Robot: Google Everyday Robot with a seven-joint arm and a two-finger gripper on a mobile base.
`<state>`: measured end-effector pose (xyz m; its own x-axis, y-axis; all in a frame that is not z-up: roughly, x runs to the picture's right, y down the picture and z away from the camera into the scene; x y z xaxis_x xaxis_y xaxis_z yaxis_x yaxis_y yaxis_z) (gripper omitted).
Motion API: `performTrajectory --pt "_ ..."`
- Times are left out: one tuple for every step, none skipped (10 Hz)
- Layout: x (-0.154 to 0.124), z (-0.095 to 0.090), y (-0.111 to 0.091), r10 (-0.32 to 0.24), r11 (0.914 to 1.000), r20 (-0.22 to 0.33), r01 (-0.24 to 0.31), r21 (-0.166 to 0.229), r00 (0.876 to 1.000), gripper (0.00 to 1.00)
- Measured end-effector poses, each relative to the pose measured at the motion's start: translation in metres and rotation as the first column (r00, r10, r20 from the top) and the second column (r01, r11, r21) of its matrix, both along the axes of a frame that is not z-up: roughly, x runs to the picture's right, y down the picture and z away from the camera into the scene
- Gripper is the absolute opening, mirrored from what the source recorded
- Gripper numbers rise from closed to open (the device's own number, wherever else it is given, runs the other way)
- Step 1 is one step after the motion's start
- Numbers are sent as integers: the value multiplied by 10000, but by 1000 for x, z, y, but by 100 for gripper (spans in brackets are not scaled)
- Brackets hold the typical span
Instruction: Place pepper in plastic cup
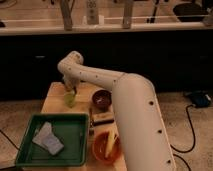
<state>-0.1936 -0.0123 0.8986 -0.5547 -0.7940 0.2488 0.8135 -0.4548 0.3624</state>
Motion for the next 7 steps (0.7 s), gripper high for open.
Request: performTrajectory --pt "-1 -5 1 126 9999 -94 -126 -11 9999 1" --pt "-2 -10 3 236 9997 -216 -237 -56 9995 1" --pt "-4 -14 6 319 9994 -325 -323 -115 9990 1" --pt "-5 -18 9 415 9989 -472 -424 -179 9980 1" --pt "-6 -21 13 509 9982 -632 -528 -281 9967 1" --pt "-8 -24 16 576 9973 -747 -608 -412 9955 1" --pt "-10 -26 20 588 9965 -786 -632 -547 9952 1"
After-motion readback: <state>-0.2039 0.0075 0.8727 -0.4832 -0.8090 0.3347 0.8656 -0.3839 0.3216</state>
